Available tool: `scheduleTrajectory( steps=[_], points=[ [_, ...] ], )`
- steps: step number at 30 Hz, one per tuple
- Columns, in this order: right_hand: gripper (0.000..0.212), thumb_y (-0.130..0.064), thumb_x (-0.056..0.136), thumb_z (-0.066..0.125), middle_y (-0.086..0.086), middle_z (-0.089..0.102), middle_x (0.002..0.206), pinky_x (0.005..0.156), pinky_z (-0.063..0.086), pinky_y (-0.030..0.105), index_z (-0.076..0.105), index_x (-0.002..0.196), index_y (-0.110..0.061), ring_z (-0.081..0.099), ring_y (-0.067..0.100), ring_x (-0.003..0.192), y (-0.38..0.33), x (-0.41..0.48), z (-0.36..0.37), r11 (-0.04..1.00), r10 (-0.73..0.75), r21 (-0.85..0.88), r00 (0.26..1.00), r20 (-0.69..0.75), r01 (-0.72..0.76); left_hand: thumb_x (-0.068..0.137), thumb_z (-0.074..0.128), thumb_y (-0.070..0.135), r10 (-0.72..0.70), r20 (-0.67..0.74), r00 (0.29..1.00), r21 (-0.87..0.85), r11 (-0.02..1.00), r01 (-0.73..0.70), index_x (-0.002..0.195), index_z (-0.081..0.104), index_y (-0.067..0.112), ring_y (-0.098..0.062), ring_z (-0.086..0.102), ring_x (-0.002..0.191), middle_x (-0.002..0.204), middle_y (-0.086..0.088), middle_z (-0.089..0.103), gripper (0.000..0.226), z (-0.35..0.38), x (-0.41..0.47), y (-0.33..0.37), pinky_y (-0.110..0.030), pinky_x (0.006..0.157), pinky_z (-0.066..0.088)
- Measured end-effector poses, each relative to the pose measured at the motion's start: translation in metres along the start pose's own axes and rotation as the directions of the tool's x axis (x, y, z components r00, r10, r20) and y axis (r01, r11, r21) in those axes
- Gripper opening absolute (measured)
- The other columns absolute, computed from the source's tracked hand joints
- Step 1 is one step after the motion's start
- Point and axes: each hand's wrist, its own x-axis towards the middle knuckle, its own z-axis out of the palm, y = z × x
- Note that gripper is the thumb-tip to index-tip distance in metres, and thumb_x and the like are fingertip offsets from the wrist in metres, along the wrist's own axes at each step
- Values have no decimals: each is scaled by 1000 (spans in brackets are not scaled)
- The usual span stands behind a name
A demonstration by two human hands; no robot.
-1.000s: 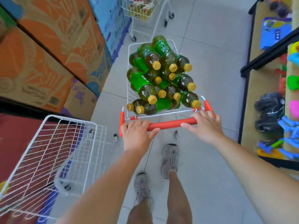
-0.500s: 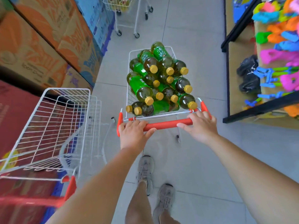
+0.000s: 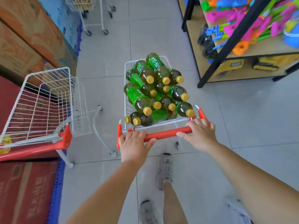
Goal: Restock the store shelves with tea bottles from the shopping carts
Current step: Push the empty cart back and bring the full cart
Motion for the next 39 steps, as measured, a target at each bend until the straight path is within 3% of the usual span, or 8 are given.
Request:
scheduleTrajectory(
  steps=[13, 27, 39],
  points=[
    [52, -76, 80, 41, -7, 50, 122, 101, 24, 40, 55, 107, -34, 36, 19, 122, 90, -246, 95, 996, 74, 48, 997, -10, -74, 94, 29, 66, 81, 61, 995, 3, 997, -81, 116, 55, 35, -19, 49, 115, 115, 10, 59, 47, 101, -227, 64, -39, 99, 24],
    [62, -79, 79, 36, -7, 49, 128, 108, 21, 44, 53, 118, -35, 36, 21, 127, 166, -505, 194, 984, 171, 40, 985, 25, -172, 98, 24, 60, 185, 164, 969, 34, 981, -193, 124, 49, 36, -20, 47, 119, 121, 9, 55, 44, 198, -467, 117, -41, 102, 23],
    [51, -72, 79, 49, -8, 50, 122, 102, 24, 39, 58, 113, -35, 36, 20, 124, 210, -720, 272, 957, 241, 166, 971, 14, -240, 99, 25, 58, 258, 208, 944, 21, 963, -268, 121, 48, 34, -20, 47, 116, 117, 8, 53, 39, 277, -666, 147, -42, 105, 24]
  ],
)
